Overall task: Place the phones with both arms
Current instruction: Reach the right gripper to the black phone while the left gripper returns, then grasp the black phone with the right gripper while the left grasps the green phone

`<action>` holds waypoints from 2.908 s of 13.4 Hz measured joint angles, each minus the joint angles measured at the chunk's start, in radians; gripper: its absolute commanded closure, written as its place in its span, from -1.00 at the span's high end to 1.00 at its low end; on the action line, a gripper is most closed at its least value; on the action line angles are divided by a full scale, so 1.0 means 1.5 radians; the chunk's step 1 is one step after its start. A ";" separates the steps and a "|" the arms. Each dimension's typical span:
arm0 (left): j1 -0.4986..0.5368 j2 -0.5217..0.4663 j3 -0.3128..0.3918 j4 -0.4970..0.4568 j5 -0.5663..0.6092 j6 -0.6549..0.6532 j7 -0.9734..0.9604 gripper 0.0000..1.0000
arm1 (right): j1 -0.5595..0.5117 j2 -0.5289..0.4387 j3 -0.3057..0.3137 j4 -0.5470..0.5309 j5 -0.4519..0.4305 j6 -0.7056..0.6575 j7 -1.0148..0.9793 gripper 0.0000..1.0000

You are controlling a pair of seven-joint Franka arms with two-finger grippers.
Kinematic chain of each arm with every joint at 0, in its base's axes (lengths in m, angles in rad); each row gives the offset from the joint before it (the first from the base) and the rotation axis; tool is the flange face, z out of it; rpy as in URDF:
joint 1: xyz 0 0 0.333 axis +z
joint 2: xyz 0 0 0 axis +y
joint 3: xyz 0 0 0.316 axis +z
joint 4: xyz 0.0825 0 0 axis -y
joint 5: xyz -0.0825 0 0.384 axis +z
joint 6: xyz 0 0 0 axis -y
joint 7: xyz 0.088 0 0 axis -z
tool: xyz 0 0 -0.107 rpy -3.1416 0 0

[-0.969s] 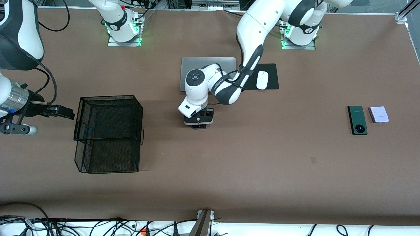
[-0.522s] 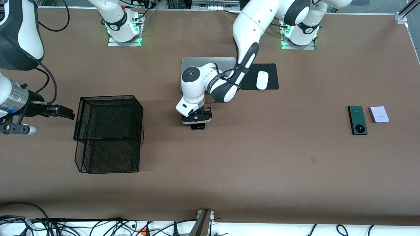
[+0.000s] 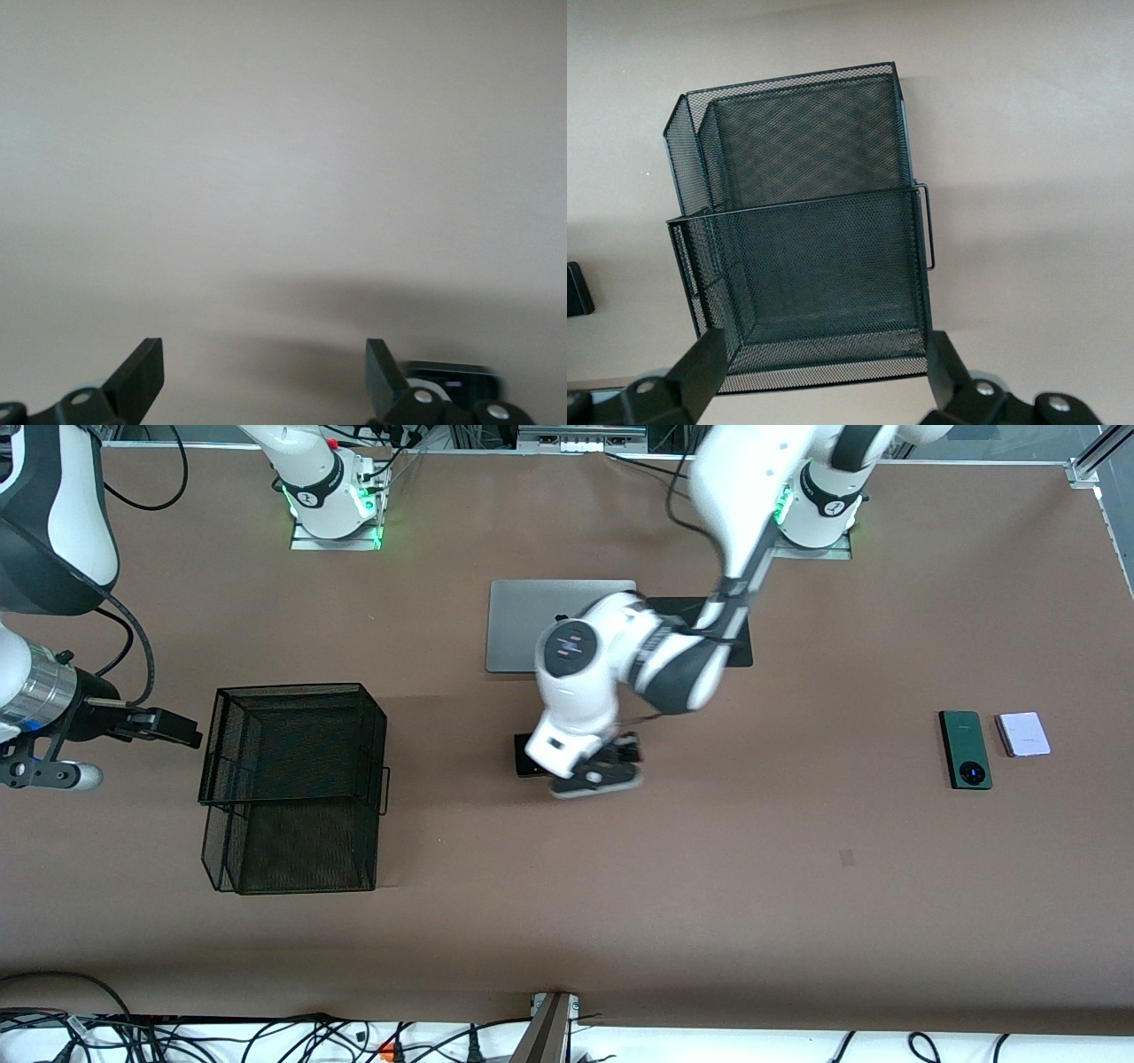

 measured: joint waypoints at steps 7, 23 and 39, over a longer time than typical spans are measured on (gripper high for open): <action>0.191 -0.282 0.000 -0.326 0.000 -0.006 0.302 1.00 | 0.172 0.038 0.040 0.000 0.006 0.047 0.167 1.00; 0.614 -0.330 -0.003 -0.509 0.038 0.218 0.811 1.00 | 0.422 0.334 0.039 0.000 -0.049 0.364 0.302 1.00; 0.685 -0.231 -0.009 -0.673 -0.007 0.515 0.809 1.00 | 0.434 0.358 0.037 -0.024 -0.079 0.433 0.264 1.00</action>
